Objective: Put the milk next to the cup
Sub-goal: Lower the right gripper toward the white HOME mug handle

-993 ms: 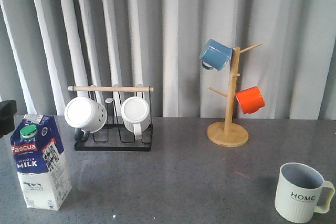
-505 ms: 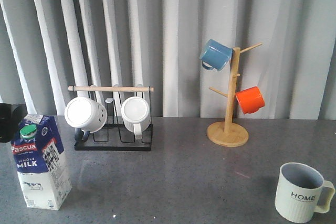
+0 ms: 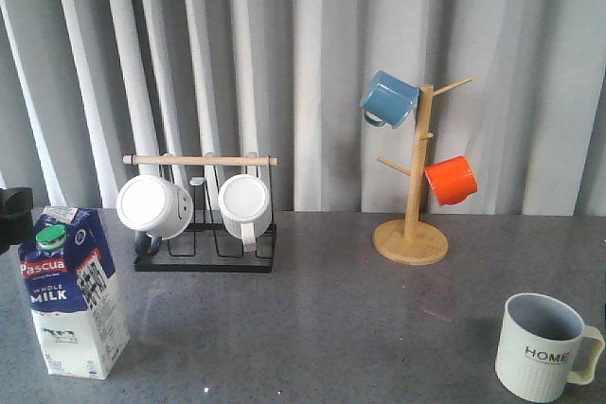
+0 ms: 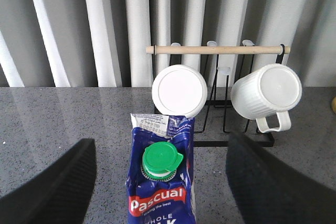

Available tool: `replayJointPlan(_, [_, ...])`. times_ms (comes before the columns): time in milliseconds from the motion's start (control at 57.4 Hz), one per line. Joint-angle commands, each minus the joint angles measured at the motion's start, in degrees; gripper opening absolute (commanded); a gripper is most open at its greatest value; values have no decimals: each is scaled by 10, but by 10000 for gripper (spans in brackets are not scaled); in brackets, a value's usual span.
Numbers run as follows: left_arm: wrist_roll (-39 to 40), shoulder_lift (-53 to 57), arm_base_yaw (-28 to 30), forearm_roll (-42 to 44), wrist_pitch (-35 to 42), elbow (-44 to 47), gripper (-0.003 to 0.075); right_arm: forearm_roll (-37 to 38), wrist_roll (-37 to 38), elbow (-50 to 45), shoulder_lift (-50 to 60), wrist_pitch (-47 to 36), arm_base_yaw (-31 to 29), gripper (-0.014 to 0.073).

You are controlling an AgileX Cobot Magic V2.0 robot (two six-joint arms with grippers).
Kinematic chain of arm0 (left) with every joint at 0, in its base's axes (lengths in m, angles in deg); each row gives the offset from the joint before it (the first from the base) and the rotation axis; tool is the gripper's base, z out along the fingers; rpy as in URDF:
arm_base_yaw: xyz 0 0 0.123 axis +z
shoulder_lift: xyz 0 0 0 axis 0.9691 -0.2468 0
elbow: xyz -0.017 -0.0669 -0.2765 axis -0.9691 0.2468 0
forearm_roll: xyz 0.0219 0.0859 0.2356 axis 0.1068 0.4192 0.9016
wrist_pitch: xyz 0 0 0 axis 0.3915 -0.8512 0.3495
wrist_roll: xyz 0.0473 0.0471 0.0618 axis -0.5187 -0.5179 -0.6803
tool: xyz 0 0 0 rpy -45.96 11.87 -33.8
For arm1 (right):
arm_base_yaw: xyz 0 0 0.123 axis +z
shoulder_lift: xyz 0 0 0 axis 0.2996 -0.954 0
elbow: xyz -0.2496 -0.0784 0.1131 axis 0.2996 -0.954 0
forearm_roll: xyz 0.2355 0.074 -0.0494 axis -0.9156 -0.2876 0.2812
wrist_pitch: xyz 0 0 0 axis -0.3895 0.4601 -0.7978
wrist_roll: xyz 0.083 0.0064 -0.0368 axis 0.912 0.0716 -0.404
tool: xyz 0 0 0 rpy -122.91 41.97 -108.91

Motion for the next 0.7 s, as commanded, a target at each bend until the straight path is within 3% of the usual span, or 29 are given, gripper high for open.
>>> replayJointPlan(0, [5, 10, -2, -2, 40, -18, 463, 26, -3, -46, 4, -154, -1, 560])
replayJointPlan(209, [5, 10, -2, -2, 40, -18, 460, -24, -3, -189, -41, -399, -24, 560])
replayJointPlan(401, [5, 10, -2, -2, 40, -18, 460, -74, -35, -244, -117, -502, -70, 560])
replayJointPlan(679, [5, 10, -2, -2, 40, -18, 460, -89, -111, -247, -188, -582, -69, 560])
